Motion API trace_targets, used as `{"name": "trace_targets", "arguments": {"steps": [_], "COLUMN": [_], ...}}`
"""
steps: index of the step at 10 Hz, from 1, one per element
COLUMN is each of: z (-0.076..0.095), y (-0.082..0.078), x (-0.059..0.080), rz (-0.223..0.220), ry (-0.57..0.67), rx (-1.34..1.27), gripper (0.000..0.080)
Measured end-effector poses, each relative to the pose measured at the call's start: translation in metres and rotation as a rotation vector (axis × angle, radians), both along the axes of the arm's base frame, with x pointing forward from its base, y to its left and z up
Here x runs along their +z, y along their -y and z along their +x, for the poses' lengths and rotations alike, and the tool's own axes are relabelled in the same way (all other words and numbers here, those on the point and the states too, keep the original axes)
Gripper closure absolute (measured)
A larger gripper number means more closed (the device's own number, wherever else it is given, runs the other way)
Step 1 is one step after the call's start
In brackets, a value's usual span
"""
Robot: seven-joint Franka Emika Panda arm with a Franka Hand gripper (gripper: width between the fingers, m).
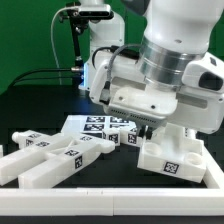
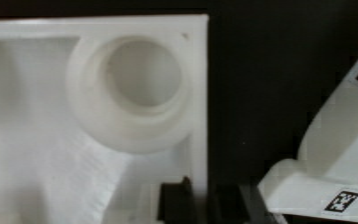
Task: Assemble chair
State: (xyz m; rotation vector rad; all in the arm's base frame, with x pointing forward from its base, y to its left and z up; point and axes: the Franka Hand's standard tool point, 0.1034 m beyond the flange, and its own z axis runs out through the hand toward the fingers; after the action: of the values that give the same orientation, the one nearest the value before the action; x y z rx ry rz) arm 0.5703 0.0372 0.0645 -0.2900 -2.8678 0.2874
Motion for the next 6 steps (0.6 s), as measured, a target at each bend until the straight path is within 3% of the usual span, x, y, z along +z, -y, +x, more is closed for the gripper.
{"name": "trace_targets", "arguments": {"steps": [2, 3, 6], "z": [-0.001, -0.002, 0.023], "y": [0.000, 0.001, 0.001], "x": [-0.004, -0.012, -0.025], "rz": [0.002, 0.007, -0.016], "ry": [-0.009, -0.069, -0.163], "rx": [0.002, 0.043, 0.051], "gripper": [0.0771, 0.0771, 0.0771]}}
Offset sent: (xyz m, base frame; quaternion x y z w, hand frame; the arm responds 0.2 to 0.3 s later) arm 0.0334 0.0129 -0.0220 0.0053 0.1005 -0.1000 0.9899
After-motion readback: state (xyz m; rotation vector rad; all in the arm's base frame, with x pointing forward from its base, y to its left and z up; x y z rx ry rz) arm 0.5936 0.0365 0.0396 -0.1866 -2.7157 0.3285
